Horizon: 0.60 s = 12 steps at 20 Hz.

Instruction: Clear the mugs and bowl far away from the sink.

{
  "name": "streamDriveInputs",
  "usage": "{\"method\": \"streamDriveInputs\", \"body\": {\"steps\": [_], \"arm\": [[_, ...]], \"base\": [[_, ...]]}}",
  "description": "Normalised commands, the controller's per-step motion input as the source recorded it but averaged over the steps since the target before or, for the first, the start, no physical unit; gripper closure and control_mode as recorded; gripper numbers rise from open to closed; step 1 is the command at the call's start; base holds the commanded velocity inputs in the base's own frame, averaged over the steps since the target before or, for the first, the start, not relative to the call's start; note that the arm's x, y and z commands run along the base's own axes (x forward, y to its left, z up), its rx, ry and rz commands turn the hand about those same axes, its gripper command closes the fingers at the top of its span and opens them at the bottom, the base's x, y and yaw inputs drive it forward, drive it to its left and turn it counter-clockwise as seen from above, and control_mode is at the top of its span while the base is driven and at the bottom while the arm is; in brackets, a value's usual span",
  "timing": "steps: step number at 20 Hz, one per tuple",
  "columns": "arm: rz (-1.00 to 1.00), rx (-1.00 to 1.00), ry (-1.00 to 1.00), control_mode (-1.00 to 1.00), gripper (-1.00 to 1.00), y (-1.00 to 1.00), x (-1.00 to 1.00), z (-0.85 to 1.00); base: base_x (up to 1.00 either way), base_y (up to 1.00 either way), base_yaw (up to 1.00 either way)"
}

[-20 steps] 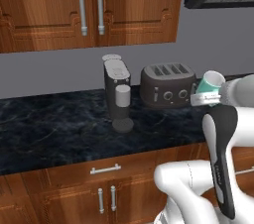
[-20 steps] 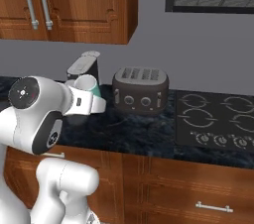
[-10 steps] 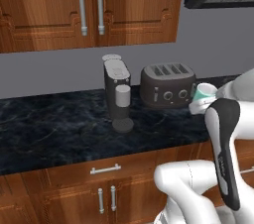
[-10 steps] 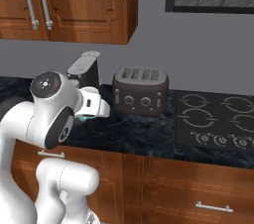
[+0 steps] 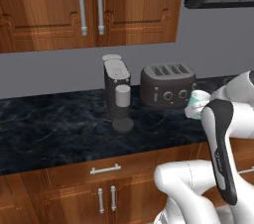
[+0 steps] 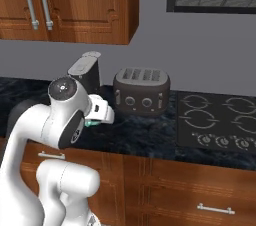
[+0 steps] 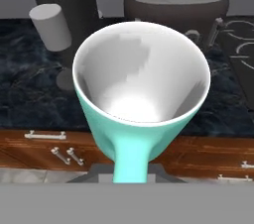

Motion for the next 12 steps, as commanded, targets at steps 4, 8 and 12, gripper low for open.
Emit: {"method": "streamDriveInputs", "body": {"steps": [4, 8, 12], "arm": [[0.06, 0.07, -0.02, -1.0, 1.0, 0.0, 0.32, -0.53], [0.0, 0.0, 0.0, -1.0, 1.0, 0.03, 0.51, -0.38], [0.0, -0.01, 0.01, -1.0, 1.0, 0.08, 0.67, -0.31]], "base": [[0.0, 0.0, 0.0], [0.0, 0.0, 0.0], [0.0, 0.0, 0.0]]}}
